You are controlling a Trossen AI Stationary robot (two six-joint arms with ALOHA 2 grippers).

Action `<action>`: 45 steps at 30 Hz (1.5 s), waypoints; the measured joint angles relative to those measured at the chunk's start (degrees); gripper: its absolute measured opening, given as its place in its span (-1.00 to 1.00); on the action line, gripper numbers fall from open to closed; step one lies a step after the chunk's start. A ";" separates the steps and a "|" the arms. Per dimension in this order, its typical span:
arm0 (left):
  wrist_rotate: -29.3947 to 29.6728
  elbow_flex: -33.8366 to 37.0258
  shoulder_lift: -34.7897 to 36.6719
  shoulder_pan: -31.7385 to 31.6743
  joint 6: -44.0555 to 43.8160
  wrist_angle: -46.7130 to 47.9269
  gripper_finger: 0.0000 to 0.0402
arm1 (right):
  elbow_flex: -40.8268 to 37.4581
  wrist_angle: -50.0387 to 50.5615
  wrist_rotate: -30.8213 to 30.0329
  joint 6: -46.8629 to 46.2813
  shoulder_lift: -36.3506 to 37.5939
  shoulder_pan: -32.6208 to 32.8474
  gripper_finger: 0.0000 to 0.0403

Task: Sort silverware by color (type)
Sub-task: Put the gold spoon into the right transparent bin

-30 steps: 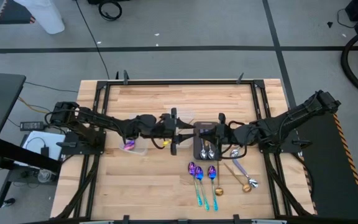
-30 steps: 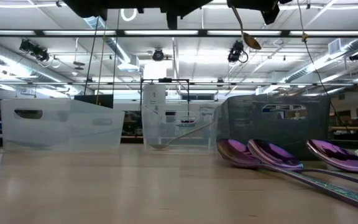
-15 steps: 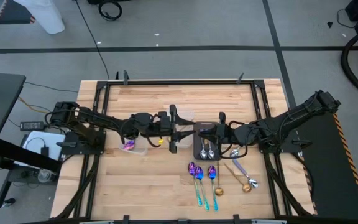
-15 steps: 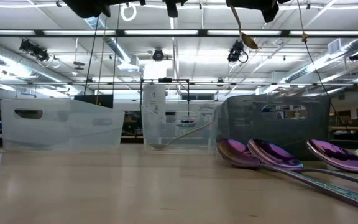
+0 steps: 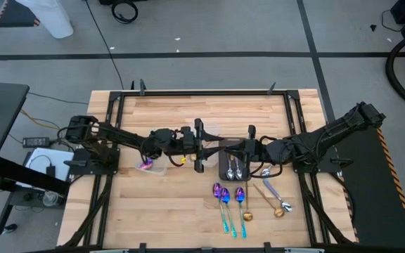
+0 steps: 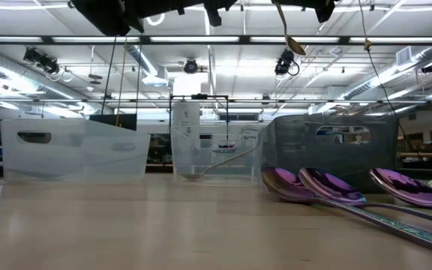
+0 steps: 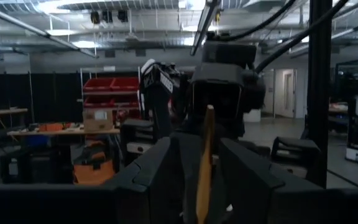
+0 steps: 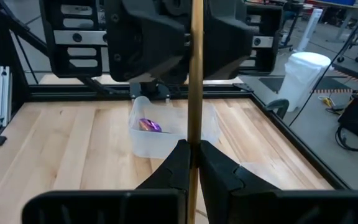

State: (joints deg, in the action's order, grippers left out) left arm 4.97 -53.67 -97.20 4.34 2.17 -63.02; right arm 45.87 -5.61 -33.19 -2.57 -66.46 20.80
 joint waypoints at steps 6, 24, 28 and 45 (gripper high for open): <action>-0.49 -0.04 -2.20 -0.07 0.04 -2.48 -0.28 | 0.00 -0.57 -0.31 1.11 0.00 0.00 -0.85; -2.32 -1.44 -6.46 -0.06 3.08 -7.21 -0.40 | 0.00 -1.60 1.74 1.51 0.00 -1.46 -0.85; -2.27 -1.49 -6.46 -0.07 3.37 -5.39 -0.66 | 0.00 -1.61 1.81 1.96 -0.02 -1.51 -0.85; -2.63 -1.53 -6.19 -2.72 -0.66 -1.42 -0.88 | -0.02 0.39 -1.58 -3.64 -0.04 -1.55 -0.53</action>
State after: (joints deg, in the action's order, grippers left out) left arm 2.33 -55.20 -103.39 1.62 1.52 -64.44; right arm 45.84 -5.22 -34.77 -6.21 -66.50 19.25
